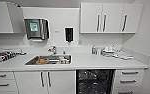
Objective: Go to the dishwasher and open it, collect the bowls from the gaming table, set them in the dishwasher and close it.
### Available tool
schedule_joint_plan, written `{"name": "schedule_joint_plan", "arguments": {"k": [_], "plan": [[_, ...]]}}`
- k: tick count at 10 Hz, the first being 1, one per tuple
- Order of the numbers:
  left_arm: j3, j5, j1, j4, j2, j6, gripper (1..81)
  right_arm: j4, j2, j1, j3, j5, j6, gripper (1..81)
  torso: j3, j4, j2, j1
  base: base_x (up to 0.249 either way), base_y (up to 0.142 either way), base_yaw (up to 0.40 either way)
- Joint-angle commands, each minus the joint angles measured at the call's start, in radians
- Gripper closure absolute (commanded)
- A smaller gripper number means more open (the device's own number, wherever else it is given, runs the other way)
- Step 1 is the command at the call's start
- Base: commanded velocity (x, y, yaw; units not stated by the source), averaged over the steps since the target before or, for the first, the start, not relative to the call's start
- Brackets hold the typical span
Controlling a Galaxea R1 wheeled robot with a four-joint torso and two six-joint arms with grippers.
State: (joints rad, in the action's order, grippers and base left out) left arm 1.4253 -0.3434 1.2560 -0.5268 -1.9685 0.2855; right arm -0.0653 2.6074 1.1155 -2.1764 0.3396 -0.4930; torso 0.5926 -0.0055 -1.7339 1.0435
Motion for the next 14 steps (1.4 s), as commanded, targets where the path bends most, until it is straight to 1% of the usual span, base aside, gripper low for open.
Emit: {"name": "schedule_joint_plan", "arguments": {"k": [1,3,4,5,8,9,11,14], "plan": [[0.185,0.06,0.007,-0.016,-0.11,0.142,1.0,-0.001,-0.03,-0.061,-0.018,-0.007,0.08,1.0,0.0,0.0,0.0,0.0,0.0,0.0,0.0],[0.263,0.06,0.064,-0.015,-0.182,0.146,1.0,-0.001,-0.028,-0.015,-0.037,-0.048,0.145,1.0,0.0,0.0,0.0,0.0,0.0,0.0,0.0],[0.287,0.061,0.095,-0.013,-0.207,0.149,1.0,-0.001,-0.028,0.011,-0.039,-0.073,0.163,1.0,0.0,0.0,0.0,0.0,0.0,0.0,0.0],[0.317,0.078,0.124,-0.007,-0.247,0.161,1.0,0.001,-0.027,0.037,-0.043,-0.116,0.188,1.0,0.0,0.0,0.0,0.0,0.0,0.0,0.0],[0.445,0.078,0.179,-0.004,-0.374,0.172,1.0,0.001,0.021,0.094,-0.111,-0.142,0.243,1.0,0.0,0.0,0.0,0.0,0.0,0.0,0.0],[0.483,0.08,0.191,-0.004,-0.403,0.175,1.0,0.001,0.028,0.123,-0.12,-0.181,0.267,1.0,0.0,0.0,0.0,0.0,0.0,0.0,0.0],[0.605,0.078,0.216,-0.002,-0.484,0.176,1.0,0.007,0.047,0.169,-0.132,-0.255,0.284,1.0,0.0,0.0,0.0,0.0,0.0,0.0,0.0],[0.748,0.078,0.248,-0.001,-0.596,0.178,1.0,0.045,0.12,0.22,-0.192,-0.26,0.292,1.0,0.0,0.0,0.0,0.0,0.0,0.0,0.0]]}}
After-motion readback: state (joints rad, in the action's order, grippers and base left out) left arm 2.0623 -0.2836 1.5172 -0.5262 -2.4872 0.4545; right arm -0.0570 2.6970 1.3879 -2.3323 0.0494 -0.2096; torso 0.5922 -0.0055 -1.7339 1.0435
